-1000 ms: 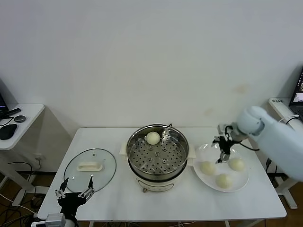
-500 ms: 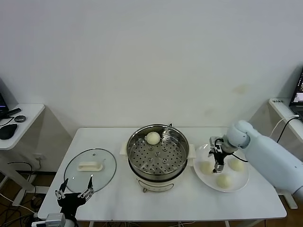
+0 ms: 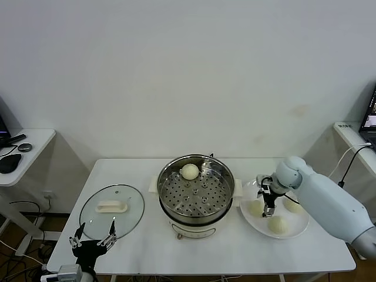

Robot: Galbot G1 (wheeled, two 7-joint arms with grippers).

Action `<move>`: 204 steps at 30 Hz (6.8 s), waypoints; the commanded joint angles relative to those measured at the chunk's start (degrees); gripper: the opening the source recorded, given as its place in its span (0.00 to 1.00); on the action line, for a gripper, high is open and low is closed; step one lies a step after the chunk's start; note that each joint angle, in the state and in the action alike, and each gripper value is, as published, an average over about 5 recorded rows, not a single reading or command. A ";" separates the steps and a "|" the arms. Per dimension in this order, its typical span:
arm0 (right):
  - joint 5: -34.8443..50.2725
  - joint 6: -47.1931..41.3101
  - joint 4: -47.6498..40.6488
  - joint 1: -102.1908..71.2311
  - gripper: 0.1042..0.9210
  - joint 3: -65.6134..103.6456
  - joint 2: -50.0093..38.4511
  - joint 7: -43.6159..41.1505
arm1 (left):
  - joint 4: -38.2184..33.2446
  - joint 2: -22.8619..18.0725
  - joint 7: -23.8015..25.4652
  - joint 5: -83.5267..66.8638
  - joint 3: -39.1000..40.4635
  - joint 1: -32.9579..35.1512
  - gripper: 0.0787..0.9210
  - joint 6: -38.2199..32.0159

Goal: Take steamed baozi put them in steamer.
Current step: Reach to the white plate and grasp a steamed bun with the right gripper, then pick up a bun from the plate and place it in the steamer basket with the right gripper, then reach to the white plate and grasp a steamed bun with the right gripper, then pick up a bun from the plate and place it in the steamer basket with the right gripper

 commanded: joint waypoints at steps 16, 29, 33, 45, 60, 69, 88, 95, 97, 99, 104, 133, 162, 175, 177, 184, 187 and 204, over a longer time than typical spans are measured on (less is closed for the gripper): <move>-0.89 0.26 -2.64 0.19 0.78 0.07 1.75 -0.14 | 0.00 -0.08 0.09 0.02 0.18 0.12 0.88 -0.01; 0.66 -0.10 -2.11 1.26 0.55 0.31 0.85 -0.72 | -0.02 -0.18 -0.03 0.22 0.43 0.01 0.88 0.01; 4.77 -1.14 0.66 6.30 0.55 -1.53 -2.15 -1.75 | 0.18 -0.29 -0.11 1.48 0.90 -0.52 0.88 -0.13; 25.81 -6.33 9.94 44.22 0.55 -28.19 -5.93 -6.28 | -0.36 -0.17 -0.49 2.70 1.59 -3.04 0.88 -0.47; 43.58 -17.61 9.86 54.06 0.55 -41.79 14.90 -5.62 | -2.68 0.25 -1.56 -0.16 2.20 -2.23 0.88 -0.41; 42.62 -20.06 4.89 49.24 0.56 -46.79 24.88 -2.96 | -4.66 -0.09 -1.87 -1.36 2.65 -1.83 0.88 -0.23; 32.33 -20.62 -9.83 34.72 0.56 -39.88 36.73 4.51 | -4.25 -0.54 -2.07 -2.96 2.65 -2.50 0.88 0.05; 32.12 -20.58 -9.65 34.23 0.59 -39.75 36.91 4.58 | -3.72 -0.57 -1.97 -3.03 2.76 -3.01 0.88 0.10; 32.17 -20.60 -9.15 34.29 0.65 -39.70 36.49 4.55 | -3.61 -0.58 -1.96 -3.07 2.73 -3.10 0.88 0.11; 32.18 -20.61 -8.57 34.61 0.71 -39.73 35.92 4.49 | -3.50 -0.62 -1.95 -3.09 2.72 -3.17 0.88 0.12; 32.56 -20.66 -5.54 36.28 0.86 -39.26 32.64 4.18 | -3.50 -0.90 -1.92 -3.08 2.78 -3.23 0.88 0.20; 13.29 4.79 16.35 16.84 0.88 -9.79 -24.40 -7.01 | -3.39 -1.02 -0.92 -5.44 3.46 -2.20 0.88 1.42; 5.41 9.80 6.64 -3.88 0.88 1.23 -11.61 -6.18 | -0.46 -2.40 -1.14 -2.53 3.36 -1.68 0.88 1.39; 4.25 9.49 5.29 -3.52 0.88 0.33 -9.62 -5.77 | 0.15 -2.41 -1.11 -2.26 3.43 -1.96 0.88 1.45; 4.02 9.35 5.24 -3.52 0.88 0.26 -9.58 -5.87 | 0.10 -2.40 -1.09 -2.28 3.40 -1.99 0.88 1.48; 3.72 9.02 5.16 -3.79 0.88 0.29 -9.93 -6.21 | 0.34 -2.37 -1.09 -2.29 3.50 -2.09 0.88 1.50; 3.77 8.88 4.96 -4.11 0.87 0.42 -9.75 -6.12 | 0.53 -2.38 -1.12 -2.29 3.55 -2.14 0.88 1.48; 6.04 8.16 4.82 0.60 0.57 0.49 -10.41 -6.34 | 1.08 -2.37 -1.28 -1.91 3.94 -2.93 0.88 1.47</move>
